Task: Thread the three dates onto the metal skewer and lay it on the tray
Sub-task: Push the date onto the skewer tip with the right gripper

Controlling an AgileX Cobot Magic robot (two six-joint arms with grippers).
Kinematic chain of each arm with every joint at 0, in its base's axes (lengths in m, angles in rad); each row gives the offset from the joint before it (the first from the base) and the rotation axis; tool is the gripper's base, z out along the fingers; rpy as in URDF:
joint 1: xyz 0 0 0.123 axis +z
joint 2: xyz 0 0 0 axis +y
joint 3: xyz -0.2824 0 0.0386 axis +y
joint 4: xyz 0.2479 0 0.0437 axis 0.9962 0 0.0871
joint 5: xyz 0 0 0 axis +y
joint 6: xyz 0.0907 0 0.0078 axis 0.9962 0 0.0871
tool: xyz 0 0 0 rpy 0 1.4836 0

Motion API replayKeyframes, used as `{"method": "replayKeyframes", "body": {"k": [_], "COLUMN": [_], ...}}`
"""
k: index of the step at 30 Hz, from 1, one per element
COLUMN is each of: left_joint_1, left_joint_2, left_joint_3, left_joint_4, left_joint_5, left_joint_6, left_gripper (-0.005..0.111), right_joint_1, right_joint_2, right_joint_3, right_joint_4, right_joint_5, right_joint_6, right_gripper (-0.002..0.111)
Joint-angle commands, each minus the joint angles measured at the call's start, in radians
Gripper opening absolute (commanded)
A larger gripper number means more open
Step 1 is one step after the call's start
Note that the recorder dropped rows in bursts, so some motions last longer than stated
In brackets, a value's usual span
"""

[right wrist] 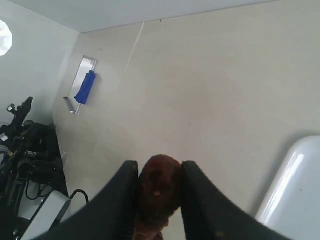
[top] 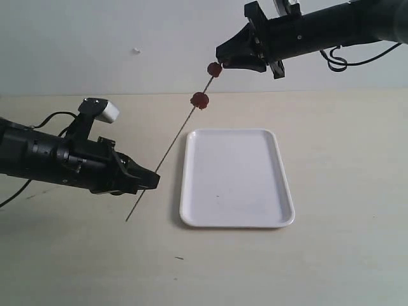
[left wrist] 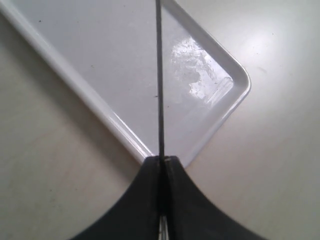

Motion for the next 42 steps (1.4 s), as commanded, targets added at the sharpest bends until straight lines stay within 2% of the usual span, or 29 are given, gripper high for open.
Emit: {"method": "replayKeyframes", "body": {"k": [1, 13, 20, 28, 39, 41, 42], "left_joint_1": [0.002, 0.002, 0.002, 0.002, 0.002, 0.002, 0.002], "left_joint_2": [-0.007, -0.007, -0.007, -0.007, -0.007, -0.007, -0.007], "left_joint_3": [0.001, 0.001, 0.001, 0.001, 0.001, 0.001, 0.001], "left_joint_4": [-0.018, -0.03, -0.031, -0.141, -0.162, -0.162, -0.164], "left_joint_5": [0.004, 0.004, 0.004, 0.007, 0.012, 0.012, 0.01], "left_joint_6": [0.006, 0.008, 0.017, 0.087, 0.11, 0.11, 0.108], "left_gripper": [0.0, 0.0, 0.0, 0.0, 0.0, 0.0, 0.0], "right_joint_1": [-0.004, 0.0, 0.072, 0.101, 0.106, 0.101, 0.096], "right_joint_2": [-0.003, -0.003, -0.003, -0.003, -0.003, -0.003, -0.003], "right_joint_3": [-0.011, -0.011, -0.011, -0.003, -0.003, -0.003, -0.003], "right_joint_4": [0.014, 0.014, -0.005, -0.101, -0.09, -0.065, -0.052], "right_joint_5": [0.023, 0.071, 0.047, 0.045, 0.049, 0.047, 0.047], "right_joint_6": [-0.02, -0.027, -0.041, -0.048, -0.114, -0.134, -0.138], "right_gripper": [0.029, 0.029, 0.029, 0.029, 0.029, 0.032, 0.042]}}
